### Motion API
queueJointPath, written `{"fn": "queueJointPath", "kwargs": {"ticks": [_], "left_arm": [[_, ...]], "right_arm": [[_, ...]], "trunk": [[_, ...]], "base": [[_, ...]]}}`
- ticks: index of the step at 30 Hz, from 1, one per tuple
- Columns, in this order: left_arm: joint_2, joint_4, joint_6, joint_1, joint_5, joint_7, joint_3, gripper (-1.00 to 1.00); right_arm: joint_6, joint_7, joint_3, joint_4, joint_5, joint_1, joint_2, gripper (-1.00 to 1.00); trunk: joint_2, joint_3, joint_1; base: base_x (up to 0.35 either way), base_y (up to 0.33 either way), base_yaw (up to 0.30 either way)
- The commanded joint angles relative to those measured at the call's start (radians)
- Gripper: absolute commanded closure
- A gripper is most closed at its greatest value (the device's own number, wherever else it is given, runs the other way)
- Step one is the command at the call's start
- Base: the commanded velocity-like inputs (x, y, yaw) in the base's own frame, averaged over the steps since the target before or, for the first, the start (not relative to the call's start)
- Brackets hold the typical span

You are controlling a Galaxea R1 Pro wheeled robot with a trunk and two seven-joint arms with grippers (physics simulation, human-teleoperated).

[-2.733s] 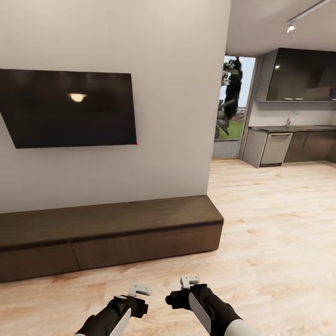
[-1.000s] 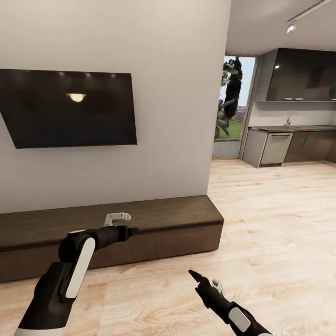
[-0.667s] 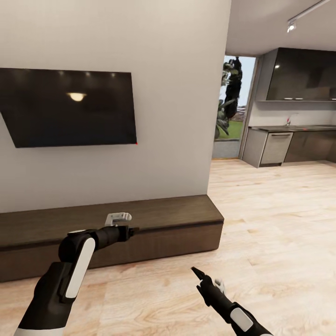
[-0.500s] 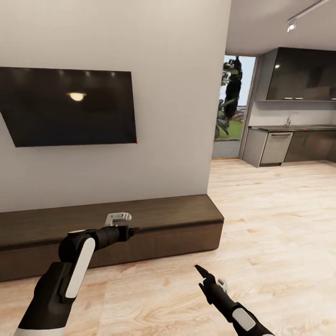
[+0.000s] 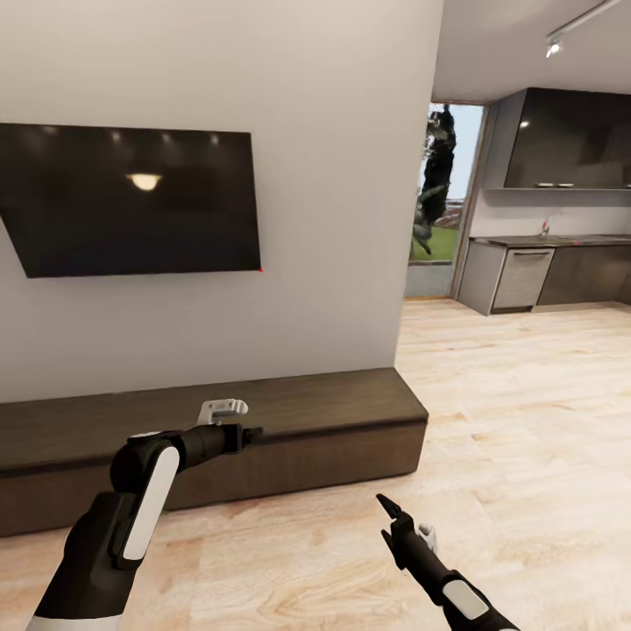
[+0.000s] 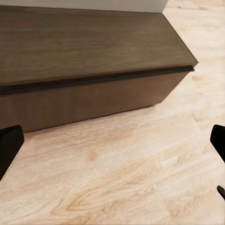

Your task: Place each of the two pumpkins and all three candles from the living room inside a cabinet in the living room (use any cabinet), then make sure every cabinet is closed, and position the cauldron so it is next to a table in the living room.

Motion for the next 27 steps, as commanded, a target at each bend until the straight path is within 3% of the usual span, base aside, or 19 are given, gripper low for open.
{"fn": "queueJointPath", "kwargs": {"ticks": [1, 8, 13, 15, 18, 27], "left_arm": [[0.001, 0.0, 0.003, -0.001, -0.008, -0.008, -0.001, -1.0], [0.001, 0.0, 0.003, -0.001, -0.008, -0.009, -0.003, -1.0], [0.001, 0.0, 0.003, -0.001, -0.008, -0.009, -0.006, -1.0], [0.0, 0.0, 0.003, -0.001, -0.008, -0.008, -0.007, -1.0], [0.0, 0.0, 0.003, -0.001, -0.008, -0.007, -0.007, -1.0], [-0.001, 0.0, 0.003, -0.001, -0.009, -0.002, -0.007, -1.0]], "right_arm": [[0.008, -0.004, -0.003, -0.001, -0.009, 0.0, 0.0, -1.0], [0.012, -0.005, -0.012, 0.001, -0.02, 0.0, -0.003, -1.0], [0.019, -0.002, -0.084, 0.001, -0.018, 0.0, -0.006, -1.0], [0.021, -0.001, -0.095, 0.0, -0.012, 0.0, -0.005, -1.0], [0.021, 0.004, -0.097, -0.002, -0.006, 0.0, -0.004, -1.0], [0.022, 0.007, -0.048, -0.002, 0.001, 0.0, -0.005, -1.0]], "trunk": [[0.0, -0.001, 0.0], [0.0, -0.001, 0.0], [0.0, -0.001, 0.0], [0.0, -0.001, 0.0], [0.0, -0.001, 0.0], [0.0, -0.001, 0.0]], "base": [[0.221, 0.185, 0.0], [0.216, 0.187, 0.0], [0.195, 0.156, 0.0], [0.074, 0.009, 0.0], [0.033, -0.137, 0.0], [0.099, -0.159, 0.0]]}}
